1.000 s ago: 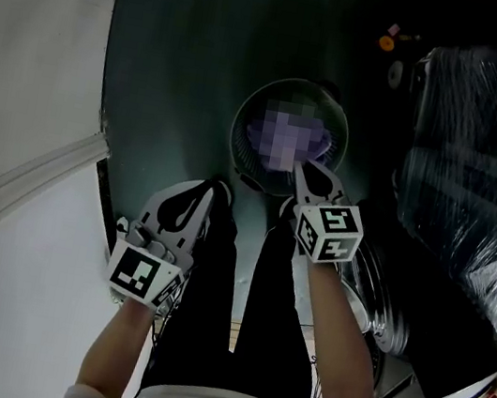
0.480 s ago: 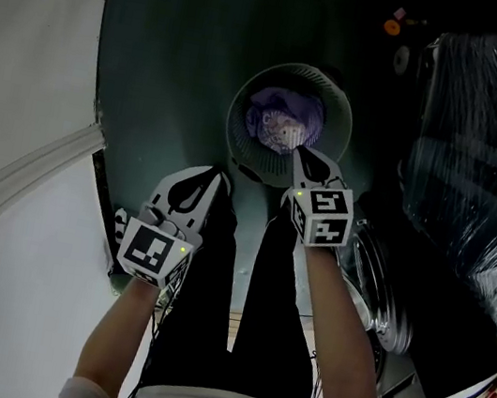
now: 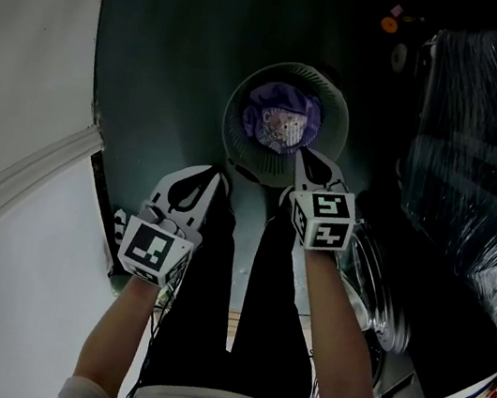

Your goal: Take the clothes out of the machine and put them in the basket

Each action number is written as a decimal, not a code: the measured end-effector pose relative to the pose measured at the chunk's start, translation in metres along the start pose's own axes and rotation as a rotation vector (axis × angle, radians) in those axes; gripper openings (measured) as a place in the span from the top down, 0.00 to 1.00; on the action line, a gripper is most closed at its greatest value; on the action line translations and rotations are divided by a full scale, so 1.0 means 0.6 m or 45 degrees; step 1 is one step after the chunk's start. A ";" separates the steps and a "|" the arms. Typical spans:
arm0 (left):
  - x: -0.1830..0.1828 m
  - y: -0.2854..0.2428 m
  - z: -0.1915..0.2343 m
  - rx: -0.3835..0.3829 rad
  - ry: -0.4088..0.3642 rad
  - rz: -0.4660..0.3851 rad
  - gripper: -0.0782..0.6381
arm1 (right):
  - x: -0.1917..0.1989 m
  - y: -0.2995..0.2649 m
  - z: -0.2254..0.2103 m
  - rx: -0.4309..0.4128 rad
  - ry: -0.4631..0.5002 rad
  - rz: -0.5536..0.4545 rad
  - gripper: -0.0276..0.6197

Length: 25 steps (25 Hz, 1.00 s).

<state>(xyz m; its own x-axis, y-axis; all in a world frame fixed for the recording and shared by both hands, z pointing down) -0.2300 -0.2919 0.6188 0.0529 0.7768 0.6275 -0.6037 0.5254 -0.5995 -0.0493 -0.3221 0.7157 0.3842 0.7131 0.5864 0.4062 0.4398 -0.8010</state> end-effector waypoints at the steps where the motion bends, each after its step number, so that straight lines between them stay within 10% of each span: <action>1: -0.001 0.000 -0.001 -0.001 0.003 0.010 0.86 | -0.003 0.002 -0.001 0.003 0.001 -0.008 0.94; 25: -0.126 0.103 -0.096 0.057 -0.067 -0.140 0.86 | -0.177 0.276 0.052 0.040 -0.076 -0.427 0.95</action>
<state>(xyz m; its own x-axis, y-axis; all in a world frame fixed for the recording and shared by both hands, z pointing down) -0.2254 -0.2984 0.5058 0.0795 0.6955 0.7141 -0.6316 0.5894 -0.5037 -0.0486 -0.3080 0.5170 0.1843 0.5564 0.8103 0.4756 0.6709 -0.5689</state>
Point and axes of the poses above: the fingertips, and each gripper's own axes: y backward along the fingers, z to its left, x out of its underside, the point moved 4 cm from there along y, backward along the fingers, and after that the axes turned 14 degrees about y, right-handed, at the moved point
